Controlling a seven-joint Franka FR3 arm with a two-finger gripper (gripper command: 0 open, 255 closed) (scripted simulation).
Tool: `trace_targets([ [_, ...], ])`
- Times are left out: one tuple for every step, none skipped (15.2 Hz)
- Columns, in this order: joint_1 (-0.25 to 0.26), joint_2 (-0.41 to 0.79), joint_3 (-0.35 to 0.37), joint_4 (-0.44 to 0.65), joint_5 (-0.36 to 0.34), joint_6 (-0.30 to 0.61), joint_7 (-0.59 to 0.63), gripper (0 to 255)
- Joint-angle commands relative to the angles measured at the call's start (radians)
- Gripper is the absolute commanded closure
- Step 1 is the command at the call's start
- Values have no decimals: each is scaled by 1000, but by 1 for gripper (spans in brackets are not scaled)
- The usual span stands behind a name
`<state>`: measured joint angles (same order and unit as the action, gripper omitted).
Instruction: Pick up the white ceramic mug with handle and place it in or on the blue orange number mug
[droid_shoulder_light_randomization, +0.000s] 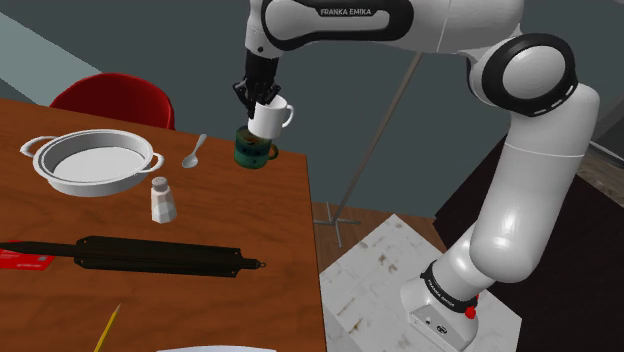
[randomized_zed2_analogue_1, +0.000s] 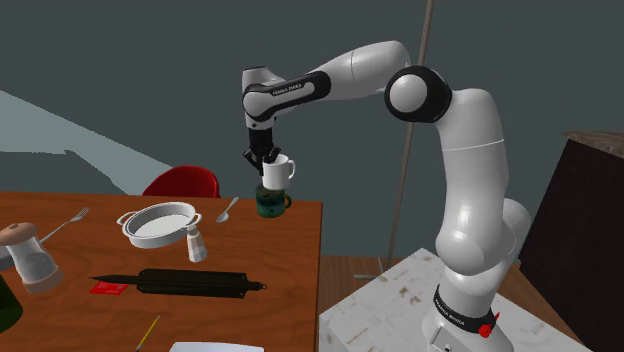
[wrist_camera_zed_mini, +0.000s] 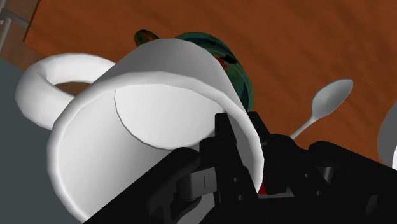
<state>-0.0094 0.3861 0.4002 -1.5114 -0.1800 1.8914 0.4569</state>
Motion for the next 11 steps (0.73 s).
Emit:
trace_targets([
  [0,7,-2,-18,-4,26,3,255],
  [-1,8,-2,-25,-5,34,3,255],
  [0,8,-2,-25,-5,34,3,255],
  [0,8,-2,-25,-5,34,3,255],
  [0,8,-2,-25,-5,34,3,255],
  [0,8,-2,-25,-5,34,3,255],
  [0,8,-2,-25,-5,34,3,255],
  [0,8,-2,-25,-5,34,3,255],
  [0,8,-2,-25,-5,34,3,255],
  [0,8,-2,-25,-5,34,3,0],
  [0,8,-2,-25,-5,34,3,0],
])
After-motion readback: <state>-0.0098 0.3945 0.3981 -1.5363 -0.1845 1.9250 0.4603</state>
